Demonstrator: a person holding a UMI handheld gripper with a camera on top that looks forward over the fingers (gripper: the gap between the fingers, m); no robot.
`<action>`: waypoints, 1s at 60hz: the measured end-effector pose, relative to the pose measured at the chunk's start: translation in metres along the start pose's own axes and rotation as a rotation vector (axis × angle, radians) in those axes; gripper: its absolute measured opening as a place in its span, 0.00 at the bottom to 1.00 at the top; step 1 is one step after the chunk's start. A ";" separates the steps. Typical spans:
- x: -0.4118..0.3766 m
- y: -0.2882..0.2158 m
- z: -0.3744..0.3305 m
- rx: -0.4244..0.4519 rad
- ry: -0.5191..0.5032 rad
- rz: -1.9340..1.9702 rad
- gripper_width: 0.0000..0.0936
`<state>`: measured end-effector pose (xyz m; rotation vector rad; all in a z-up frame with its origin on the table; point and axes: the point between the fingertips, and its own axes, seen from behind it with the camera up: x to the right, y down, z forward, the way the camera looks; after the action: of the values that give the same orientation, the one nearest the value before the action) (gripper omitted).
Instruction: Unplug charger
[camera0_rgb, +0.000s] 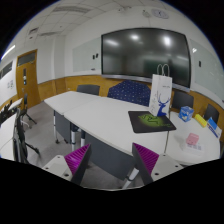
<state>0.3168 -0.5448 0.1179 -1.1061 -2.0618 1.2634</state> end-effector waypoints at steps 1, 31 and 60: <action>0.002 0.000 0.000 0.001 0.005 0.000 0.91; 0.171 0.008 -0.020 0.026 0.309 0.095 0.92; 0.322 0.041 -0.020 0.062 0.586 0.205 0.92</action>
<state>0.1677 -0.2578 0.0865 -1.4759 -1.4930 0.9303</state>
